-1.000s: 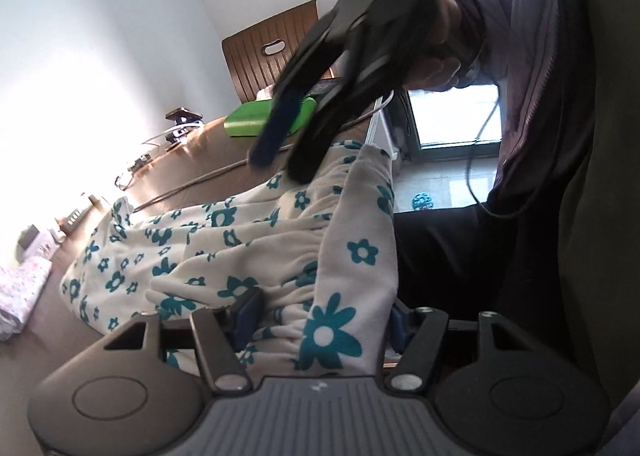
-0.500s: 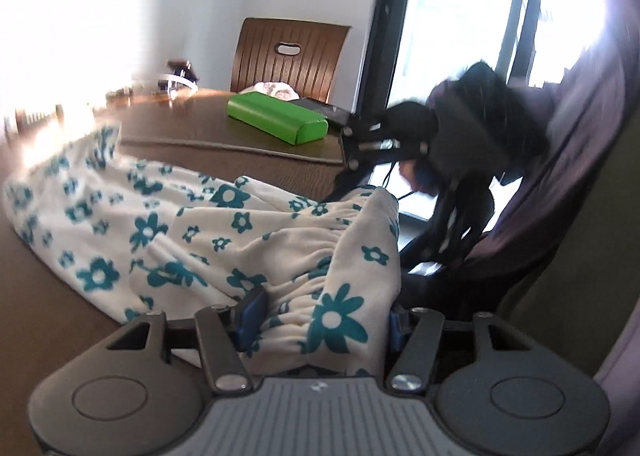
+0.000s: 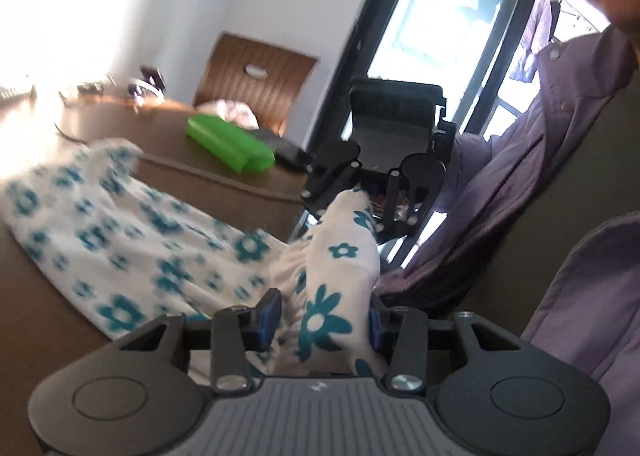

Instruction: Fold clothes

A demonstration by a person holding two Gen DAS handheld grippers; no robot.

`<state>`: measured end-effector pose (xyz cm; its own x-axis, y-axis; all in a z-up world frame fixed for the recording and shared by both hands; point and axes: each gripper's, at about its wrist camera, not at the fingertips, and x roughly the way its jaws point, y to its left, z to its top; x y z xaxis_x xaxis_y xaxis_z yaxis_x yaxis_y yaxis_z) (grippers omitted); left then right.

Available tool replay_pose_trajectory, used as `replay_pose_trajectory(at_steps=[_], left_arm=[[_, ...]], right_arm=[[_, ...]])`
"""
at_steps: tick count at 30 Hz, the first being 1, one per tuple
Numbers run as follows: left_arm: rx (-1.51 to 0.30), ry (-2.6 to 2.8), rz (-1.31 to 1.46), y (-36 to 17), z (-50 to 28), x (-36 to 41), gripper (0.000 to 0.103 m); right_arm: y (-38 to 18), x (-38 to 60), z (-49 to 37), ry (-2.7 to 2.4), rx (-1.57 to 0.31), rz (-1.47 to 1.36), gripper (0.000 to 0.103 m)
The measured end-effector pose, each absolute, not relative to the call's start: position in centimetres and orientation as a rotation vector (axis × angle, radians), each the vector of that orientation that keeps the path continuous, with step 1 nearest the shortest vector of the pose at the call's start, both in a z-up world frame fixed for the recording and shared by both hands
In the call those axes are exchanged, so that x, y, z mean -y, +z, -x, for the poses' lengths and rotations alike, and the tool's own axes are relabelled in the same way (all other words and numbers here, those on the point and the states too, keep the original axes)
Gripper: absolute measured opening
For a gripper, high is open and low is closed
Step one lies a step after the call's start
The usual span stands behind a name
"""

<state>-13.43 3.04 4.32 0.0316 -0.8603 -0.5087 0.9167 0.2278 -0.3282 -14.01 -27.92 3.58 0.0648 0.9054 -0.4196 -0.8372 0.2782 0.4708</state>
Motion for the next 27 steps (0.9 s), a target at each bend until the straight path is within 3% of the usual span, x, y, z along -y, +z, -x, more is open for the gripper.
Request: replay_pose_trajectory(at_steps=[3, 9, 19, 23, 27], left_arm=[[-0.687, -1.352, 0.048, 4.6, 12.3, -4.2, 0.033], [-0.746, -1.12, 0.615, 2.8, 5.8, -6.4, 0.032], [-0.778, -0.749, 0.81, 0.0, 1.2, -7.1, 0.029], [-0.677, -0.736, 0.741, 2.0, 2.3, -7.5, 0.048], [-0.619, -0.67, 0.465, 2.8, 4.8, -4.4, 0.048]], right_arm=[[4.1, 29.1, 10.9, 1.29, -0.777, -0.313, 0.019], [2.9, 29.9, 7.3, 1.077, -0.815, -0.537, 0.015], [-0.3, 30.5, 8.6, 0.704, -0.734, -0.648, 0.013], [-0.2, 29.4, 9.4, 0.652, -0.672, -0.596, 0.013], [-0.5, 28.8, 9.5, 0.582, -0.678, -0.545, 0.013]])
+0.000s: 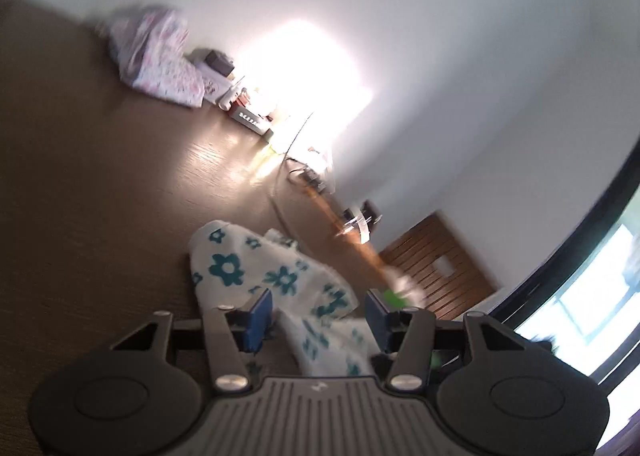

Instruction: Fold clothes

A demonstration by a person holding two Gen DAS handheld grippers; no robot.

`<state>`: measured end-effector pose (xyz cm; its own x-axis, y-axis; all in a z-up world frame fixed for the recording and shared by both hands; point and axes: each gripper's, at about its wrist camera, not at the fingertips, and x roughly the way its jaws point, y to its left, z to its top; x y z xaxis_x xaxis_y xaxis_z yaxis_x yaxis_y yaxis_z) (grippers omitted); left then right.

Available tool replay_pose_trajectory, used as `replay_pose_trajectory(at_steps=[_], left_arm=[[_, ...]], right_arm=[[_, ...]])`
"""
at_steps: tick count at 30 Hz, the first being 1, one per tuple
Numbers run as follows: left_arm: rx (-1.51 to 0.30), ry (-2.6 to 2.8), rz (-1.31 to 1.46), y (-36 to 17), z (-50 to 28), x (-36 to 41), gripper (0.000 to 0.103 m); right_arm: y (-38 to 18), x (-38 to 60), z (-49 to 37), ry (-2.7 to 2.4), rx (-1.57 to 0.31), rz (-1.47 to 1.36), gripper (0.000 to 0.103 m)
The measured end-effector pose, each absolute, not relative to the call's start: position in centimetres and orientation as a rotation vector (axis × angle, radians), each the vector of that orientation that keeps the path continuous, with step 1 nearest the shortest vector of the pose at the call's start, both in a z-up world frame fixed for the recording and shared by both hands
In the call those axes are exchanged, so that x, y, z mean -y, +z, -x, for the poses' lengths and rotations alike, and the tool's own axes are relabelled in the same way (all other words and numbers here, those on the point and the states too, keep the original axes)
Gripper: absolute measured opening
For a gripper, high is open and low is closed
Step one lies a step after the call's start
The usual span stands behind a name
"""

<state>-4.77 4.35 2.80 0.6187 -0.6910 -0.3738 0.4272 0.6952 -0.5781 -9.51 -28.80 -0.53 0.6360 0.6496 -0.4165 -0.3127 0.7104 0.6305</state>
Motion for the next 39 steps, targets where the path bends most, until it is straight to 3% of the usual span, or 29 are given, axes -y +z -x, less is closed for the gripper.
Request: replay_pose_trajectory(at_steps=[2, 6, 8, 13, 14, 21, 26, 33, 37, 39], left_arm=[[-0.586, -0.622, 0.25, 2.9, 6.1, -1.7, 0.045], [-0.594, -0.58, 0.102, 1.9, 6.4, 0.3, 0.046], [-0.602, -0.583, 0.041, 1.7, 6.2, 0.6, 0.046], [-0.397, -0.578, 0.117, 7.1, 8.2, -4.1, 0.047], [-0.4, -0.611, 0.121, 7.2, 8.4, -4.0, 0.047], [-0.51, -0.721, 0.042, 4.4, 8.8, -0.5, 0.048], [-0.653, -0.713, 0.014, 0.5, 7.3, 0.9, 0.048], [-0.596, -0.752, 0.04, 2.2, 7.4, -0.9, 0.045], [-0.495, -0.718, 0.101, 3.6, 7.9, -1.9, 0.059], [-0.525, -0.683, 0.032, 2.6, 7.2, -0.3, 0.056]], right_arm=[[-0.2, 28.2, 9.2, 0.565, -0.676, -0.505, 0.015], [0.8, 27.4, 10.3, 0.52, -0.594, -0.362, 0.037], [2.1, 27.3, 11.2, 0.497, -0.517, -0.282, 0.037], [7.1, 25.5, 13.8, 0.518, -0.284, -0.084, 0.032], [7.3, 24.5, 13.6, 0.556, -0.286, -0.067, 0.026], [2.7, 19.5, 9.8, 0.515, -0.495, 0.019, 0.012], [1.1, 18.0, 11.2, 0.472, -0.494, 0.133, 0.011], [3.3, 19.8, 11.1, 0.466, -0.431, 0.04, 0.013], [2.5, 20.4, 9.2, 0.417, -0.498, 0.019, 0.013], [0.9, 20.6, 8.7, 0.412, -0.538, 0.004, 0.012]])
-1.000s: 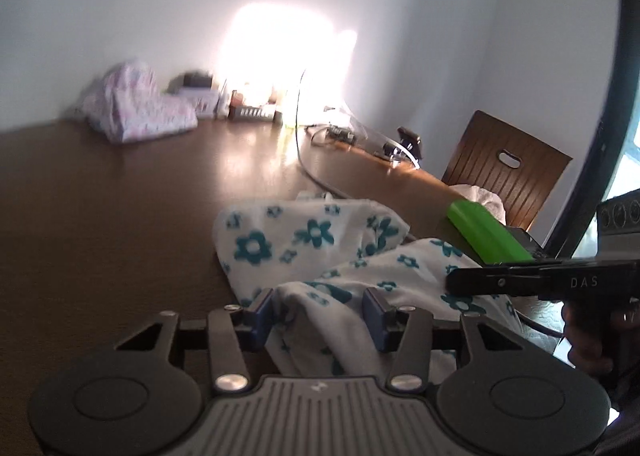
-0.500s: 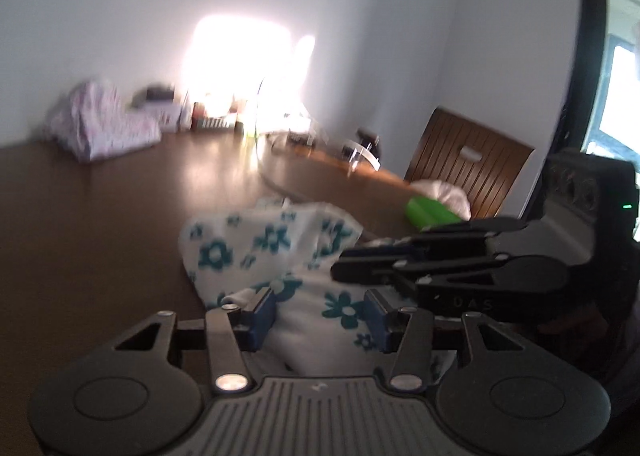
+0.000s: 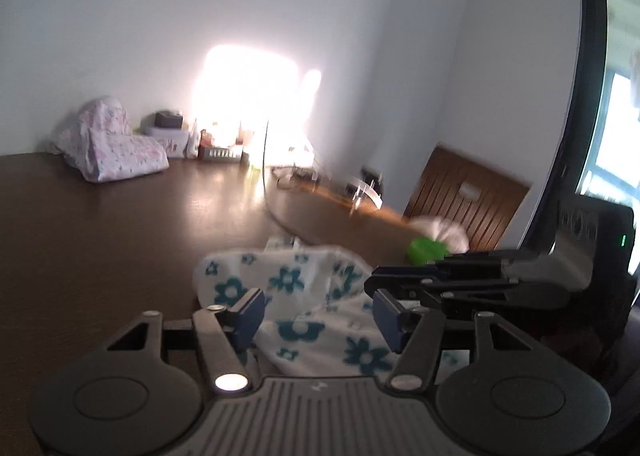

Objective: Fold clothes
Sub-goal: 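Grasp the folded bundle edge with the left gripper while the right gripper grasps another edge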

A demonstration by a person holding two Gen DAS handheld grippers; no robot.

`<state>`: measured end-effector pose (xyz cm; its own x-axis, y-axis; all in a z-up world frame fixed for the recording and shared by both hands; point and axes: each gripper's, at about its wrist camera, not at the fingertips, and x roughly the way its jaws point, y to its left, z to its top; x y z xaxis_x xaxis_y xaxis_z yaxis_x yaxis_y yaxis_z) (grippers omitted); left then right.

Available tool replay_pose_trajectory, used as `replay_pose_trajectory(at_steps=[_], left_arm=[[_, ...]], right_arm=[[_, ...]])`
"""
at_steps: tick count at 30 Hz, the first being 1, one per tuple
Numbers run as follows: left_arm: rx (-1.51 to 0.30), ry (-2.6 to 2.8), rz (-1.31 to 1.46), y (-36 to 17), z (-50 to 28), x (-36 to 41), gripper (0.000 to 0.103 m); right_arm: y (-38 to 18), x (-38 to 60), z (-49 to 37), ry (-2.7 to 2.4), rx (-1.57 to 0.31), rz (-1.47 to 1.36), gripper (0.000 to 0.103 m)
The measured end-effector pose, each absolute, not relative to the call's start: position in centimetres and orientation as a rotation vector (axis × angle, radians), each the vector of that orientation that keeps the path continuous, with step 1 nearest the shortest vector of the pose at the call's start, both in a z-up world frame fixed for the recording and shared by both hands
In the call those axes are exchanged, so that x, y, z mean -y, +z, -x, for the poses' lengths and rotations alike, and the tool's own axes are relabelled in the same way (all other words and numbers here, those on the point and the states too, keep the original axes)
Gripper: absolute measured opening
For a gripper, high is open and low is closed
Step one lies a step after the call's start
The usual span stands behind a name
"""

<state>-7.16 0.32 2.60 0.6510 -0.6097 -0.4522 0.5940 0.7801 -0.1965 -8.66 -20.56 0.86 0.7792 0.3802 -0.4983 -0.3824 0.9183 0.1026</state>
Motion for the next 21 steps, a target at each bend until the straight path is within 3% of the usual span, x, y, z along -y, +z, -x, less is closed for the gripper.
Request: replay_pose_trajectory(at_steps=[1, 13, 14, 15, 16, 18, 21], left_arm=[[-0.572, -0.672, -0.03, 1.6, 6.8, 0.8, 0.048], [-0.632, -0.735, -0.033, 0.5, 7.7, -0.1, 0.058], [-0.629, -0.72, -0.011, 1.1, 7.2, -0.6, 0.059], [-0.626, -0.706, 0.01, 1.8, 6.7, -1.1, 0.062], [-0.623, -0.691, 0.032, 2.5, 6.2, -1.5, 0.068], [-0.638, -0.649, 0.072, 3.5, 4.3, -2.0, 0.083], [-0.723, -0.578, 0.105, 3.9, -0.3, -1.2, 0.083]], right_arm=[[0.6, 20.6, 8.6, 0.409, -0.546, 0.004, 0.012], [2.0, 21.4, 10.5, 0.449, -0.581, 0.014, 0.016], [2.7, 21.8, 10.6, 0.464, -0.567, 0.006, 0.024], [3.5, 22.3, 10.4, 0.471, -0.55, -0.007, 0.039], [4.2, 22.9, 9.9, 0.469, -0.532, -0.02, 0.046], [5.7, 24.2, 8.5, 0.448, -0.502, -0.045, 0.047], [6.0, 25.1, 3.7, 0.39, -0.564, -0.067, 0.046]])
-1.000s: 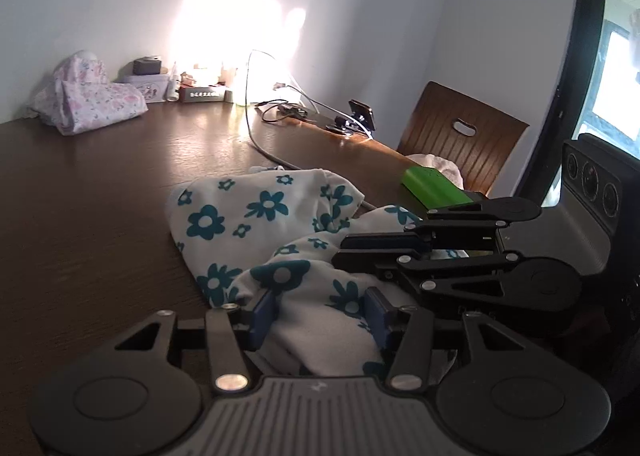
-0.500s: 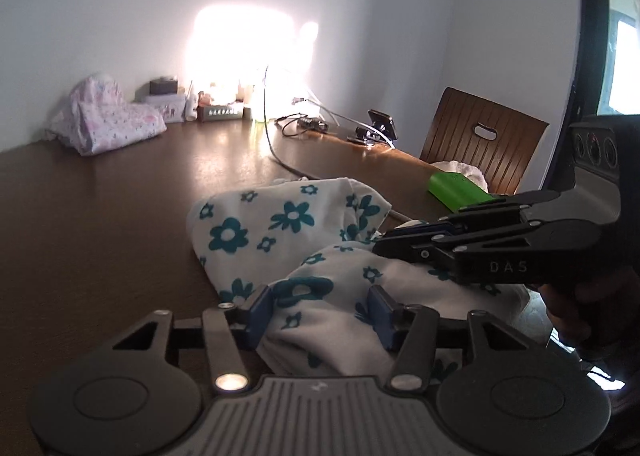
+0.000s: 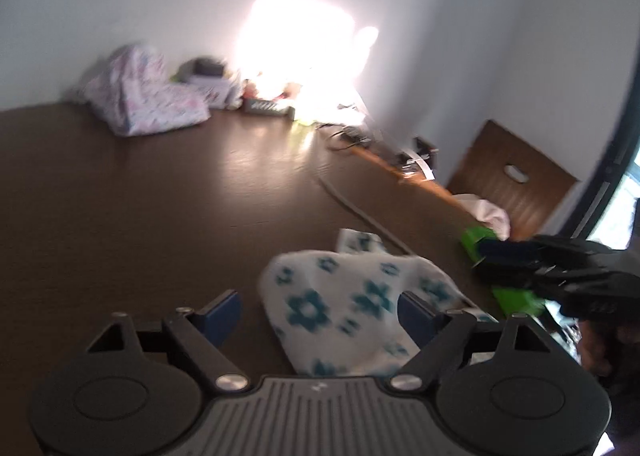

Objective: Fold clothes
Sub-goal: 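Grasp the folded bundle edge with the left gripper while the right gripper grasps another edge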

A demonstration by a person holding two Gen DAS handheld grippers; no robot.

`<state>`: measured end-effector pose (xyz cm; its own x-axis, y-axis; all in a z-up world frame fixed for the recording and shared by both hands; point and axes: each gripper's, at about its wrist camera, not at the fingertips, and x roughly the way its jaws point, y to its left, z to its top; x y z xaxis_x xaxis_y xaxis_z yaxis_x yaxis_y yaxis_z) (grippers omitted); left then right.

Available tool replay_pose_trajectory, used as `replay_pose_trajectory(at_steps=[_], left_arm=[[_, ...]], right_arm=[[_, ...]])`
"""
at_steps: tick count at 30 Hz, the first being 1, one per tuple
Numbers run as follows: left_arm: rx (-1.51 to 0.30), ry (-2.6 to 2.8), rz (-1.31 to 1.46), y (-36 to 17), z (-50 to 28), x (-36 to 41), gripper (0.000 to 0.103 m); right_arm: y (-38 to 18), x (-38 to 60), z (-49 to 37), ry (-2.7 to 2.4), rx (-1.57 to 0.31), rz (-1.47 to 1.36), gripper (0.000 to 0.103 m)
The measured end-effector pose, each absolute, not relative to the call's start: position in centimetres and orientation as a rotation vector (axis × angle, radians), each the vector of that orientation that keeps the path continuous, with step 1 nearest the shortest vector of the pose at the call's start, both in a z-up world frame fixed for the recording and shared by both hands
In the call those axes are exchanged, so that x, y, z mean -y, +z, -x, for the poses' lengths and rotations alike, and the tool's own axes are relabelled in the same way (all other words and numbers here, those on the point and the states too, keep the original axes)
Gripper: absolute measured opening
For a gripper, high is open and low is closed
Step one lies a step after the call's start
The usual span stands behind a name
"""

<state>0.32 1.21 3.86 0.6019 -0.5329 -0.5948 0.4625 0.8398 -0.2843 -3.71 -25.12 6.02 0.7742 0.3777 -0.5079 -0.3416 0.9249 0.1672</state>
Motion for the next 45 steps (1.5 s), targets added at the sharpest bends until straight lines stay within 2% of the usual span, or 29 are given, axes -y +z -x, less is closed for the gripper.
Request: replay_pose_trajectory(at_steps=[3, 5, 6, 7, 8, 9, 15, 22, 24, 28, 31, 35, 39, 41, 45], left_arm=[[-0.814, -0.561, 0.125, 3.2, -3.9, 0.6, 0.082], [-0.846, -0.575, 0.113, 2.7, -4.9, 1.9, 0.077], [-0.846, -0.559, 0.102, 2.5, -5.1, 2.3, 0.067], [-0.846, -0.543, 0.09, 2.2, -5.3, 2.7, 0.042], [-0.853, -0.526, 0.104, 1.8, -5.7, 2.5, 0.023], [-0.86, -0.51, 0.117, 1.4, -6.0, 2.3, 0.003], [-0.826, -0.484, 0.219, 0.8, -5.5, -0.8, 0.002], [-0.811, -0.439, 0.193, 0.7, -5.4, -1.6, 0.002], [-0.806, -0.441, 0.209, 0.6, -5.4, -1.9, 0.002], [-0.795, -0.434, 0.217, 0.5, -5.4, -1.7, 0.009], [-0.803, -0.42, 0.231, 0.2, -5.5, -1.9, 0.01], [-0.802, -0.413, 0.24, 0.2, -5.7, -1.9, 0.01], [-0.765, -0.362, 0.143, 0.9, -4.4, -1.2, 0.018], [-0.709, -0.294, 0.088, 2.0, -3.1, -1.1, 0.026], [-0.514, -0.434, 0.073, 5.3, 0.9, -1.0, 0.039]], right_arm=[[5.0, 25.4, -0.9, 0.352, -0.657, -0.086, 0.044], [3.6, 25.0, -2.9, 0.348, -0.719, -0.108, 0.037], [2.8, 24.7, -3.3, 0.35, -0.745, -0.115, 0.032], [2.0, 24.4, -3.7, 0.356, -0.771, -0.119, 0.028], [1.4, 24.1, -3.8, 0.361, -0.787, -0.12, 0.02], [1.0, 23.8, -3.7, 0.36, -0.784, -0.109, 0.017], [0.5, 22.9, -2.1, 0.331, -0.737, -0.02, 0.005], [0.7, 23.2, -1.7, 0.306, -0.718, -0.011, 0.006], [1.1, 23.4, -1.2, 0.287, -0.692, -0.017, 0.015], [4.0, 24.0, 1.5, 0.364, -0.551, -0.074, 0.012], [4.3, 22.8, 2.3, 0.482, -0.588, -0.048, 0.003], [1.3, 20.7, 1.6, 0.432, -0.684, 0.066, 0.002], [1.4, 21.0, 1.5, 0.417, -0.699, 0.032, 0.002], [1.5, 20.9, 1.6, 0.425, -0.695, 0.037, 0.003], [3.0, 22.2, 2.8, 0.441, -0.643, 0.027, 0.007]])
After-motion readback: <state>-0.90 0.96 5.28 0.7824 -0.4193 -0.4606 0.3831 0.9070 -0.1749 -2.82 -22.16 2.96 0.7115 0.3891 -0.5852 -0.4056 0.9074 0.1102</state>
